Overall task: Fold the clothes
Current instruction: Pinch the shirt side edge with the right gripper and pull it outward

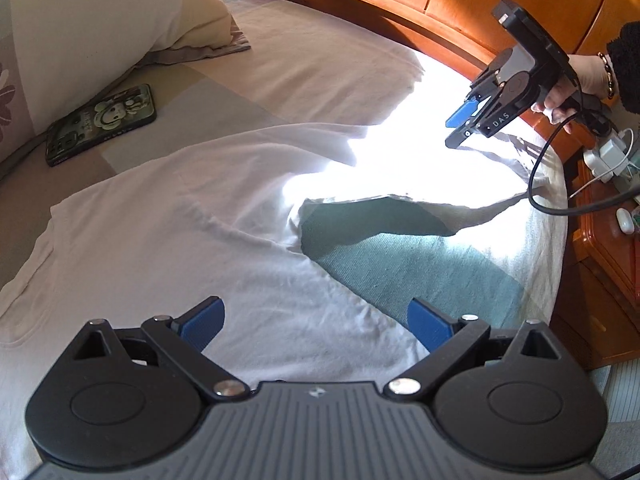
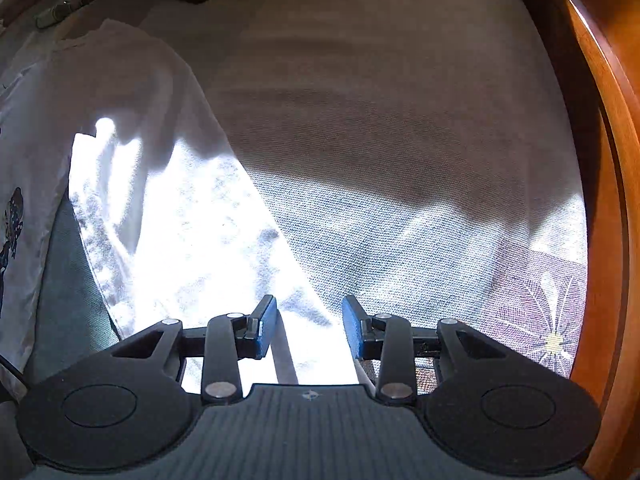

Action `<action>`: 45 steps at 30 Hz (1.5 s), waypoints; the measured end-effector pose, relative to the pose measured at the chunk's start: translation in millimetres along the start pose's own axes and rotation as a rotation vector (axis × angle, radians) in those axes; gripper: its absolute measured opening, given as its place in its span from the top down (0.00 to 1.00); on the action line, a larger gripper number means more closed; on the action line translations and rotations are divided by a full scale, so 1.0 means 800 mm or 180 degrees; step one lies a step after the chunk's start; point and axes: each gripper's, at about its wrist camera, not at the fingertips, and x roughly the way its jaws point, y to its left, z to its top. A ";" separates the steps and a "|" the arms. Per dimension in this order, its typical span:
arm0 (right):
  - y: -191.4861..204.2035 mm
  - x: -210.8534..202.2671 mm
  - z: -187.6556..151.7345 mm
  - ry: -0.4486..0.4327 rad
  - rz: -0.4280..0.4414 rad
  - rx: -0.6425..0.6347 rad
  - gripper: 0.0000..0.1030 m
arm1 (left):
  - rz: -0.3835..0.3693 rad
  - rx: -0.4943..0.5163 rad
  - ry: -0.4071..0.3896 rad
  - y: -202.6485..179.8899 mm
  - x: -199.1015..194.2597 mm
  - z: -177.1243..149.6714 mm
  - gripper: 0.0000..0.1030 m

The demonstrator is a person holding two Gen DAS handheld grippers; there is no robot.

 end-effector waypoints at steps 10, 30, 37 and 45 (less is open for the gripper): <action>-0.007 -0.025 0.014 -0.0217 -0.0372 -0.0020 0.98 | 0.0000 0.0045 0.0016 -0.011 0.005 0.013 0.05; -0.076 -0.022 -0.095 0.0047 -0.0452 0.0686 0.57 | -0.0040 0.0059 0.0058 -0.012 0.010 0.010 0.05; -0.060 -0.026 -0.084 0.0089 -0.0469 0.0446 0.89 | -0.0046 0.0109 0.0072 -0.012 0.010 0.011 0.05; -0.081 -0.040 -0.068 0.0013 -0.0933 0.0729 0.80 | -0.0054 0.0094 0.0041 -0.013 0.006 0.009 0.05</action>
